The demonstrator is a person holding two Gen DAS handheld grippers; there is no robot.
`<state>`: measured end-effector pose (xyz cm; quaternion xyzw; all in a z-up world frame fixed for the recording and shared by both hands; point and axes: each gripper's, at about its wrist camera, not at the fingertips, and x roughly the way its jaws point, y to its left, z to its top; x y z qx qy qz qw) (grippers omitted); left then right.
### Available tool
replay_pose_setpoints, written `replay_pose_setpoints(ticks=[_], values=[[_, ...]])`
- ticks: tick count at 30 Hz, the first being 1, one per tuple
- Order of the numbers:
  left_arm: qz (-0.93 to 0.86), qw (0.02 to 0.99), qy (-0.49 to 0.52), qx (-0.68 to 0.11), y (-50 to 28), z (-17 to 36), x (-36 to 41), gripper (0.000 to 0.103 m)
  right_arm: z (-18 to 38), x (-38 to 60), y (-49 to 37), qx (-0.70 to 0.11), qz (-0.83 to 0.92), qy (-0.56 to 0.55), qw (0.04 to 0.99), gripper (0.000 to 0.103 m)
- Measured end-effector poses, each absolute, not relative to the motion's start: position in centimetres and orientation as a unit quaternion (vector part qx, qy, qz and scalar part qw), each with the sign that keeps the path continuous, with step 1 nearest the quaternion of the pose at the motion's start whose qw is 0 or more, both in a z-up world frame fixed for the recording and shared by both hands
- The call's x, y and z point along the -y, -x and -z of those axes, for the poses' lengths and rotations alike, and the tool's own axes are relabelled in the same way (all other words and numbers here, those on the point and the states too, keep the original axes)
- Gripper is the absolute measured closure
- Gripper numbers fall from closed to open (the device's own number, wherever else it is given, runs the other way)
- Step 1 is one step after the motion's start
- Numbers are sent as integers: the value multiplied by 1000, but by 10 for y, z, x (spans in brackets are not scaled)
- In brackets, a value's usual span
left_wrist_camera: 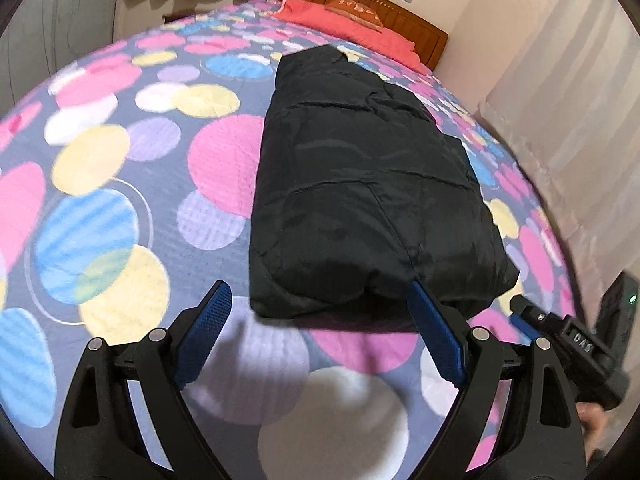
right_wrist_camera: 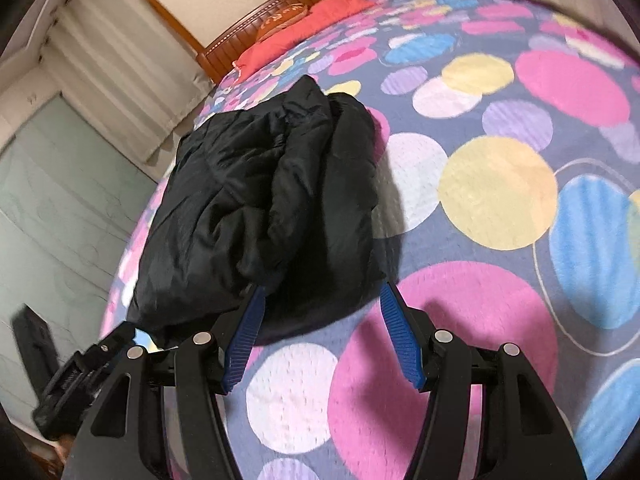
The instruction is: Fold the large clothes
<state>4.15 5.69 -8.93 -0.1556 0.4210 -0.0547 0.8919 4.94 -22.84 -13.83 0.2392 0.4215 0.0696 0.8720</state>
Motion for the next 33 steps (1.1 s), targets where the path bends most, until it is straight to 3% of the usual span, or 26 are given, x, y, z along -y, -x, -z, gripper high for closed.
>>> replay_pose_setpoints(ticks=[4,6,15,33], values=[[31,906,111,-406,-28,82,-50,13,128,210,-40,-416,-41,-182,890,43],[19,912,96,-399,-22,78,-49,12,124,203,-34,-409,-30,-157,898,32],[-23,932,49,-359,1,47,-43,6,89,176,-11,-369,-9,-79,926,25],[-45,954,46,-293,19,-6,-35,2,46,154,9,-314,3,-46,948,23]])
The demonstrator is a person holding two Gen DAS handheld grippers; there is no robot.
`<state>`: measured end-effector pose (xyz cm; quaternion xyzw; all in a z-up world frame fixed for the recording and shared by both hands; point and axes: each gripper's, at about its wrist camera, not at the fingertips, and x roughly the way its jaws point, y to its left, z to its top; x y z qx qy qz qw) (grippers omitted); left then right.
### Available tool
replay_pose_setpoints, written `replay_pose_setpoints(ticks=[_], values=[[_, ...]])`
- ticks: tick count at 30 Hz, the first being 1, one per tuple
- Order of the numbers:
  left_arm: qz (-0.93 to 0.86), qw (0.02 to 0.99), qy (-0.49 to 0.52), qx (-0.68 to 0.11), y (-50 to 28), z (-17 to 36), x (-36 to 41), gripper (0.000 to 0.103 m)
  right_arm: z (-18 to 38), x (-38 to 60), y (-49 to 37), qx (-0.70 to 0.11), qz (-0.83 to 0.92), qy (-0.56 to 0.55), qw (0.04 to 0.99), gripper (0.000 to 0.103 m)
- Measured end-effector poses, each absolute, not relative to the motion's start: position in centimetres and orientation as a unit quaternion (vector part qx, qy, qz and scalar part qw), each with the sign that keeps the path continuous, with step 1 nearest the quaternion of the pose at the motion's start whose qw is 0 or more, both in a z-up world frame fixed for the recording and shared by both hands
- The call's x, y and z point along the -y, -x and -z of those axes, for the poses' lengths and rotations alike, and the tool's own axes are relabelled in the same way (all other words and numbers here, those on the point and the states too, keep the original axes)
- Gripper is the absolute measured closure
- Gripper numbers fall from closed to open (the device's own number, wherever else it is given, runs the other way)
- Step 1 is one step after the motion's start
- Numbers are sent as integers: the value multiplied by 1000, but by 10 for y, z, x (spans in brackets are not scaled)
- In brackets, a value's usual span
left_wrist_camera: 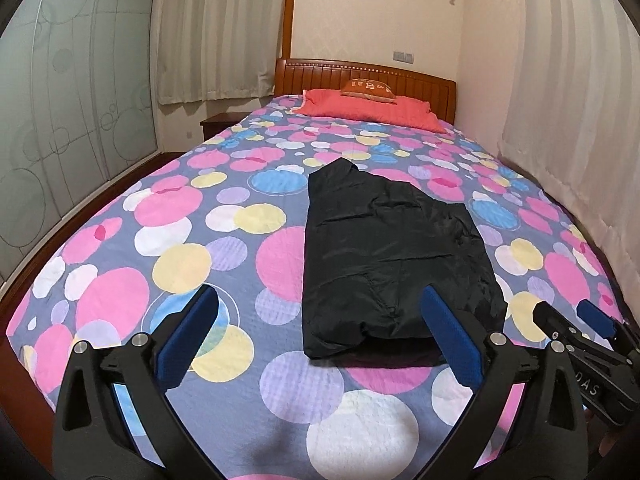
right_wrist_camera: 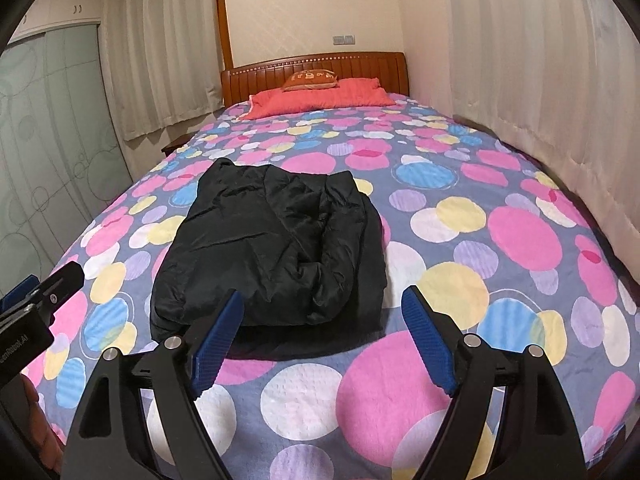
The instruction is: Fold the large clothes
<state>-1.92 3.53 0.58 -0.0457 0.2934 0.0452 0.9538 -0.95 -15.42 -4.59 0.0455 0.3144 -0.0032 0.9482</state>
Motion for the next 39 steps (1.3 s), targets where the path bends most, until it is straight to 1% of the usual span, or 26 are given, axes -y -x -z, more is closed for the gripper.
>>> replay_pose_setpoints(ticks=[11,39], values=[[-43,955,41,-292,21,-6,-34,2,38,153,14,-304,7,-44,952,23],[-35,953,40,-298,22,0,-32,2,41,151,15,-309,7,-44,950,23]])
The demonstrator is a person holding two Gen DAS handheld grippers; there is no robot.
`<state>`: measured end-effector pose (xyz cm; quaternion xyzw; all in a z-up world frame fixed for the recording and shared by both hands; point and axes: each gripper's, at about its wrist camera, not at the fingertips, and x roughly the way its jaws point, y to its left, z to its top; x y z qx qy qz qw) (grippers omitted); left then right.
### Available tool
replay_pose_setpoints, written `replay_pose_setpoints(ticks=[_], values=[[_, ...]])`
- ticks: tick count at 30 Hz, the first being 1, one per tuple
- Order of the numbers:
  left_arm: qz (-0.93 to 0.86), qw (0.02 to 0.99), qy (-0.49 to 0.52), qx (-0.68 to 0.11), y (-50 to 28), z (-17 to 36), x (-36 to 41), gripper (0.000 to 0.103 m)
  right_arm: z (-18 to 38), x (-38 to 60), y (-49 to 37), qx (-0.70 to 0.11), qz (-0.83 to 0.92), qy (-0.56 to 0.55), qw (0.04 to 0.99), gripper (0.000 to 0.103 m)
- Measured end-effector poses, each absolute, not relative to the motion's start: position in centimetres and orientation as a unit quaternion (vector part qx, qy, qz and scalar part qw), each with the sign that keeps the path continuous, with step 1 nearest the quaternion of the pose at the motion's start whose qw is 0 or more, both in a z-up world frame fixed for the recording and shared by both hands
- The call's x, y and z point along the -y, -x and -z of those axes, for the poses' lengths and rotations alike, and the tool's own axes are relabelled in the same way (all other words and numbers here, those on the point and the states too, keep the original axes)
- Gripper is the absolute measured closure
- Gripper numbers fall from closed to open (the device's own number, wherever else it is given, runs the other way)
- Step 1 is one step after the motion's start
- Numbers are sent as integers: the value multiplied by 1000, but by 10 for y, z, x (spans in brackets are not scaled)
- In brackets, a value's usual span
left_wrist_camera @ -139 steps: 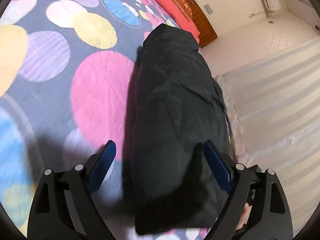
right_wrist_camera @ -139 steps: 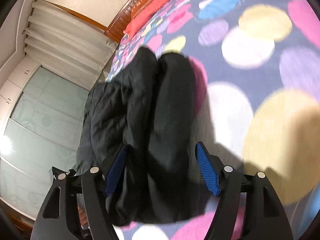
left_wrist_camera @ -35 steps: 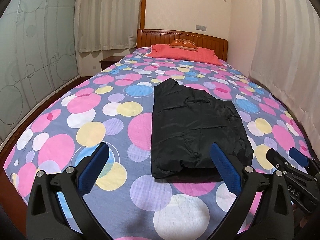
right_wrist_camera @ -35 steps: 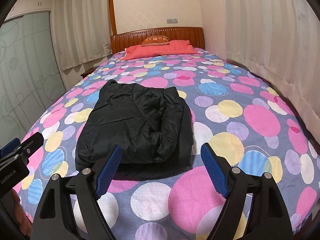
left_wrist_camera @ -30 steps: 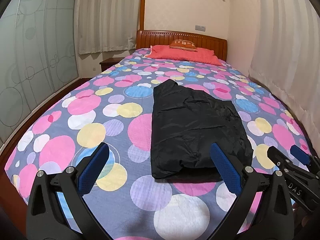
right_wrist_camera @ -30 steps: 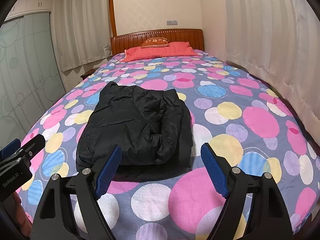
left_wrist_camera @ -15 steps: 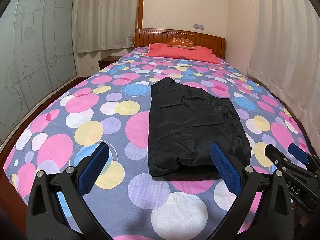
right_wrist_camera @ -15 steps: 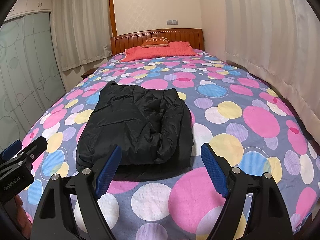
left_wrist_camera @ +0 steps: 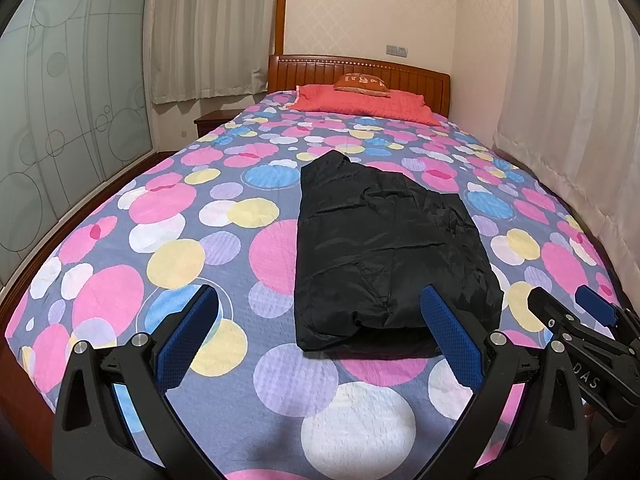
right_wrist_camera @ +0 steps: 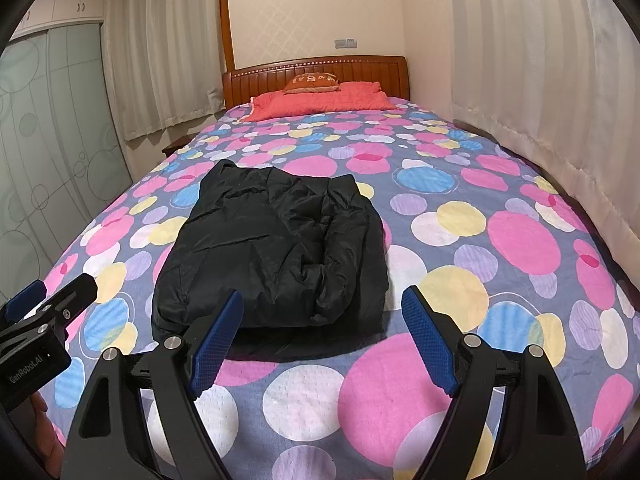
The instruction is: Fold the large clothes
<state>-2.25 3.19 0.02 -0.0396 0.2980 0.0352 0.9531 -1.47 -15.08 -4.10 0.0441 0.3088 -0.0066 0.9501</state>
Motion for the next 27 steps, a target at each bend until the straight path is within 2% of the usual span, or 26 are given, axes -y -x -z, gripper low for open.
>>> replay_pose_setpoints(ticks=[27], values=[[-33,952,41,-301,22,4,-35,2,41,149,16,-308,6,-44,950,23]])
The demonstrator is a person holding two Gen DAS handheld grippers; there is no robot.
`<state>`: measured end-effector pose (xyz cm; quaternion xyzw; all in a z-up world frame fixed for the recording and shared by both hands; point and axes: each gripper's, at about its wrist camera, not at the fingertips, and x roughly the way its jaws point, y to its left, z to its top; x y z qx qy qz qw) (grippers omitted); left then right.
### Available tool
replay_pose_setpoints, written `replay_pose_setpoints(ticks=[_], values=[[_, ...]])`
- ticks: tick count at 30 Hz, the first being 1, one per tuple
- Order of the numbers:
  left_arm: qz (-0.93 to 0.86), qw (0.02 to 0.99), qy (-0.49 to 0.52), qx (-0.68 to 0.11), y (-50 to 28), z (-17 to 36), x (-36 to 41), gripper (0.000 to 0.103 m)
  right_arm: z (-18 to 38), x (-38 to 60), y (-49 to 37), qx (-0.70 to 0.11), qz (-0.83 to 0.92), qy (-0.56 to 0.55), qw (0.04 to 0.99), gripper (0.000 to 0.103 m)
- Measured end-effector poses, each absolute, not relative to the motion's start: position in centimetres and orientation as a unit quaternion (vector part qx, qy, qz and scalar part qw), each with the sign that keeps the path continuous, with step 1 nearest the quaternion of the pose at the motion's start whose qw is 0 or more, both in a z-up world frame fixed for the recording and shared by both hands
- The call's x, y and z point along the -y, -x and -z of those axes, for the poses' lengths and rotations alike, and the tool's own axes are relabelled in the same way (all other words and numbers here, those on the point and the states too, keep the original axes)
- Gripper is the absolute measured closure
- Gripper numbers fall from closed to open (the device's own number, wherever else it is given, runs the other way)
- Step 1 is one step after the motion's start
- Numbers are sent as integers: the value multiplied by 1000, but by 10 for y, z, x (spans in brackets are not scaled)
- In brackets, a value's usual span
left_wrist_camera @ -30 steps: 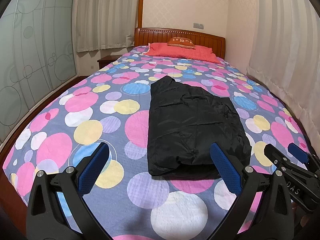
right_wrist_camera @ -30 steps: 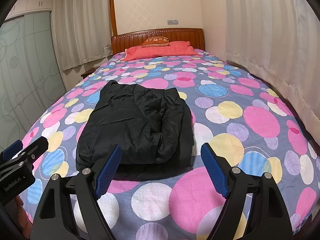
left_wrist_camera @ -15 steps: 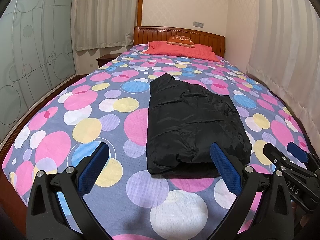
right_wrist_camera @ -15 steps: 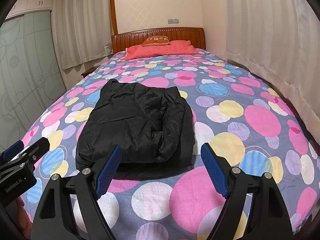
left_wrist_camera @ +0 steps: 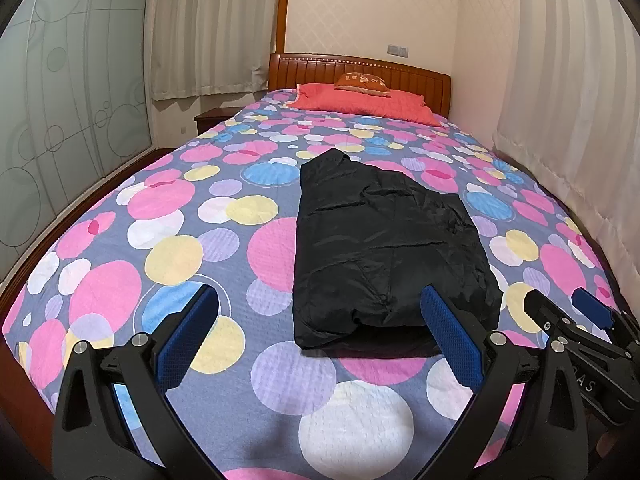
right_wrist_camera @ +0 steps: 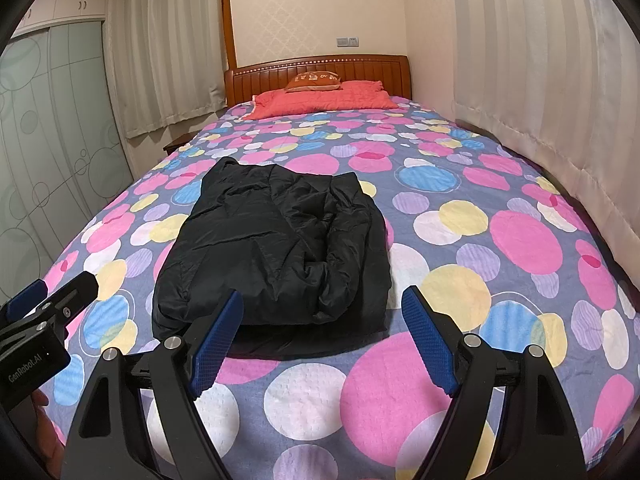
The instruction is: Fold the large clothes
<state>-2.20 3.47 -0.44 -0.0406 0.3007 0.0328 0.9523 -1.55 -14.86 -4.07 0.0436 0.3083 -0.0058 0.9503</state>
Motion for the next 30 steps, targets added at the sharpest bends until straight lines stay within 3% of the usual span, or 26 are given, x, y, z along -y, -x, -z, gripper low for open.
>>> replay_pose_setpoints(ticks=[13,30], values=[[-43,955,14,-292,24,0,-24,2,41,148,16,-309,5,-44,950,23],[-49,949,59,-307,-8,17,-60,2,61,179,1,-325,21,-67,943,23]])
